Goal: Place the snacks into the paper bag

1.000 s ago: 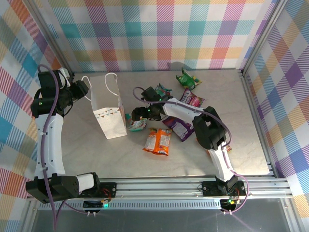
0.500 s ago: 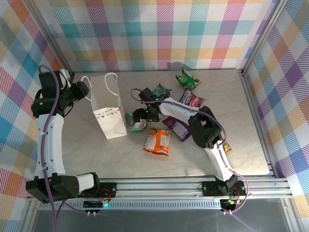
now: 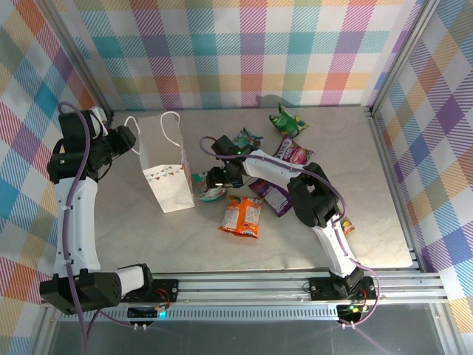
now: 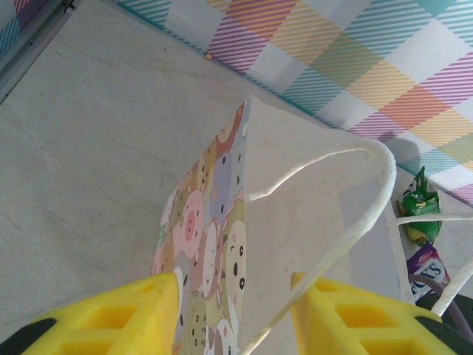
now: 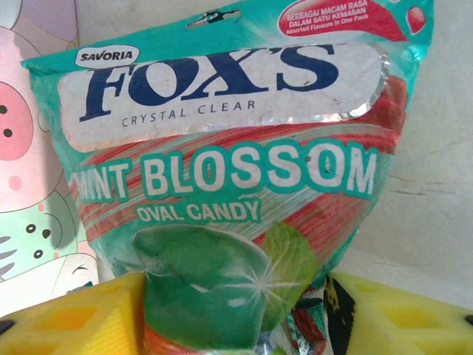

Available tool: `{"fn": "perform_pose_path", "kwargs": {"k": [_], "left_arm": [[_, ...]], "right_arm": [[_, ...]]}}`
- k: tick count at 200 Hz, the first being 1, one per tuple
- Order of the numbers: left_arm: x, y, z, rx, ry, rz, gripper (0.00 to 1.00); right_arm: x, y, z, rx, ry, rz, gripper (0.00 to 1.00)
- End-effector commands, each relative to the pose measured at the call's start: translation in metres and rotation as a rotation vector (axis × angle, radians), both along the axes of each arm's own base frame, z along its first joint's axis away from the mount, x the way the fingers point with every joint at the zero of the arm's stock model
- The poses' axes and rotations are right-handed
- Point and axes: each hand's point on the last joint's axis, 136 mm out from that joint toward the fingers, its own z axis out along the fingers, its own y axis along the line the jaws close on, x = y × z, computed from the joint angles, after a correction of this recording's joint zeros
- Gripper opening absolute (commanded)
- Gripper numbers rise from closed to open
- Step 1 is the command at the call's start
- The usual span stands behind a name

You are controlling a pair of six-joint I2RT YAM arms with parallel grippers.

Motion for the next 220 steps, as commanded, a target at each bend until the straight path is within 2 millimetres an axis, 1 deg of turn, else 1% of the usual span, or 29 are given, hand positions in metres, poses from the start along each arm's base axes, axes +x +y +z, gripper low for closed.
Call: {"fn": "perform_pose_path", "kwargs": {"k": [1, 27, 51, 102, 135, 160, 175, 205, 220], "left_arm": [[-0.01, 0.005, -0.001, 0.006, 0.006, 0.021, 0.44], [-0.013, 0.005, 0.002, 0.014, 0.001, 0.02, 0.44], [-0.014, 0.005, 0.003, 0.018, 0.001, 0.019, 0.44], [-0.016, 0.003, 0.002, 0.006, 0.002, 0.015, 0.44], [-0.017, -0.002, 0.008, -0.004, -0.017, -0.009, 0.46], [-0.016, -0.009, 0.013, -0.025, -0.037, -0.041, 0.47], [-0.015, -0.01, 0.013, -0.035, -0.038, -0.046, 0.47], [-0.012, -0.011, 0.005, -0.051, -0.022, -0.049, 0.48], [-0.01, -0.011, 0.0, -0.066, -0.012, -0.043, 0.48]], "right_arm": [[-0.011, -0.01, -0.022, -0.073, 0.044, -0.003, 0.56], [-0.012, -0.013, -0.025, -0.089, 0.049, -0.002, 0.43], [-0.012, -0.019, -0.023, -0.115, 0.036, -0.002, 0.38], [-0.008, -0.031, -0.011, -0.164, -0.021, 0.011, 0.2], [-0.006, -0.037, -0.002, -0.188, -0.049, 0.008, 0.18], [0.0, -0.041, 0.013, -0.191, -0.095, -0.003, 0.17], [0.003, -0.044, 0.024, -0.197, -0.125, -0.013, 0.14], [0.007, -0.047, 0.046, -0.19, -0.175, -0.013, 0.13], [0.008, -0.047, 0.06, -0.177, -0.2, -0.014, 0.13]]}}
